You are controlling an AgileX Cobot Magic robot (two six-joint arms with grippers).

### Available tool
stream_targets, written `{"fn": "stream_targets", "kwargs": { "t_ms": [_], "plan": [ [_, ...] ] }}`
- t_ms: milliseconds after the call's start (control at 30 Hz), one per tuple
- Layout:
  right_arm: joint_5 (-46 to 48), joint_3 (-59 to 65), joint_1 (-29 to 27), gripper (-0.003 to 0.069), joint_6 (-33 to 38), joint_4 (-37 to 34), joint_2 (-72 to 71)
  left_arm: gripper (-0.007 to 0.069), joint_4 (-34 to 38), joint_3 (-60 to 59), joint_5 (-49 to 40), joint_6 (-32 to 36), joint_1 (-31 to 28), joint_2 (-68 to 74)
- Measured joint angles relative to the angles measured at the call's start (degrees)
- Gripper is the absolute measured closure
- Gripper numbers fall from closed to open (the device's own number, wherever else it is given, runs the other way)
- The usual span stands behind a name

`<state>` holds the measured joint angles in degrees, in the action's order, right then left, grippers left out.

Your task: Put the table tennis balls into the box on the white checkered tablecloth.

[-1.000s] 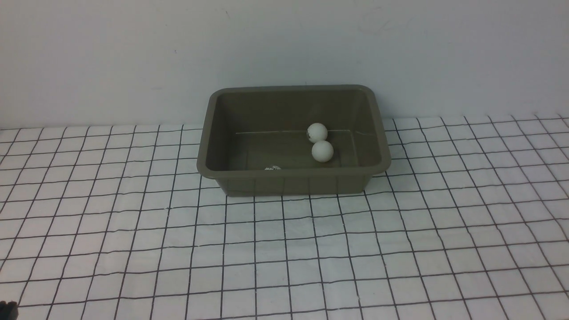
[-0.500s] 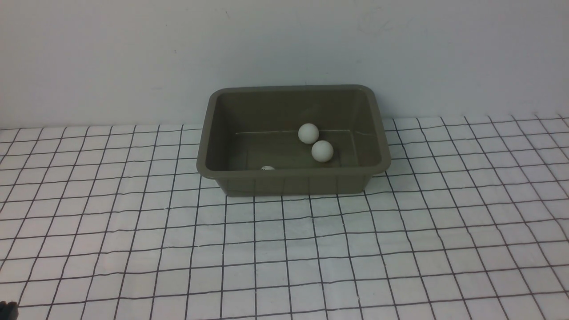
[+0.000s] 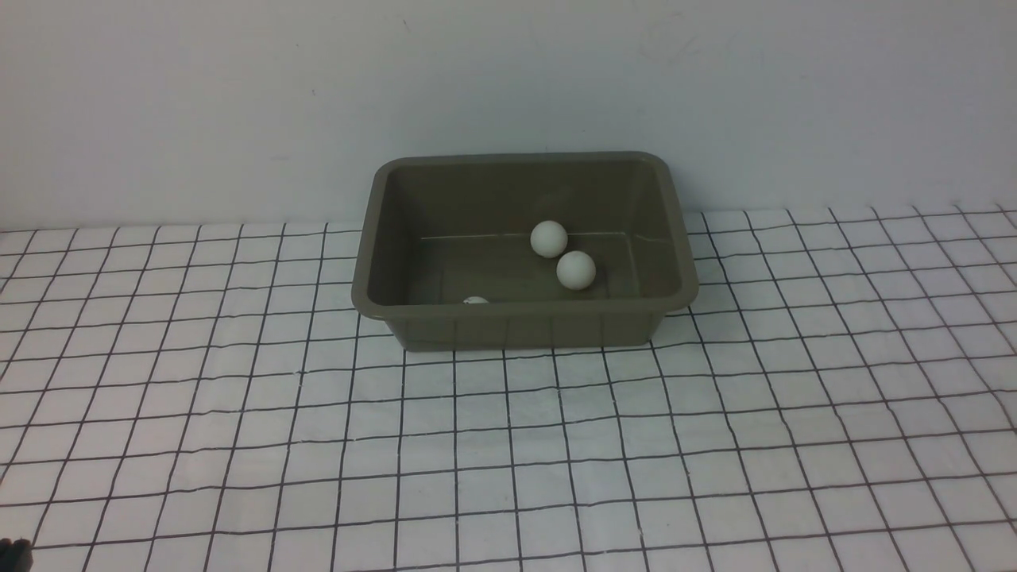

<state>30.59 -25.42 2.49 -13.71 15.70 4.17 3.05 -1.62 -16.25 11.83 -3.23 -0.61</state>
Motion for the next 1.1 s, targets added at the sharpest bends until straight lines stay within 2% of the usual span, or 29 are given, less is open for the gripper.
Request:
{"fn": "stream_targets", "kwargs": {
  "t_ms": [133, 367, 467, 700, 1100],
  "plan": [
    [-12.3, 12.42, -4.38, 0.0676, -3.48, -3.96, -1.65, 0.0629, 0.0, 0.0, 0.0, 0.0, 0.0, 0.0],
    [-24.19, 26.6, -5.66, 0.0676, -4.98, -5.42, -4.74, 0.0629, 0.0, 0.0, -0.13, 0.0, 0.0, 0.0],
    [-22.76, 27.03, -5.66, 0.0676, -5.63, -4.83, -4.86, 0.0629, 0.0, 0.0, -0.13, 0.0, 0.0, 0.0],
    [-10.74, 27.03, -5.66, 0.0676, -6.06, -3.2, -4.86, 0.0629, 0.0, 0.0, -0.13, 0.0, 0.0, 0.0],
    [-9.84, 26.92, -5.66, 0.0676, -6.06, -3.68, -4.86, 0.0629, 0.0, 0.0, -0.13, 0.0, 0.0, 0.0]
  ]
}}
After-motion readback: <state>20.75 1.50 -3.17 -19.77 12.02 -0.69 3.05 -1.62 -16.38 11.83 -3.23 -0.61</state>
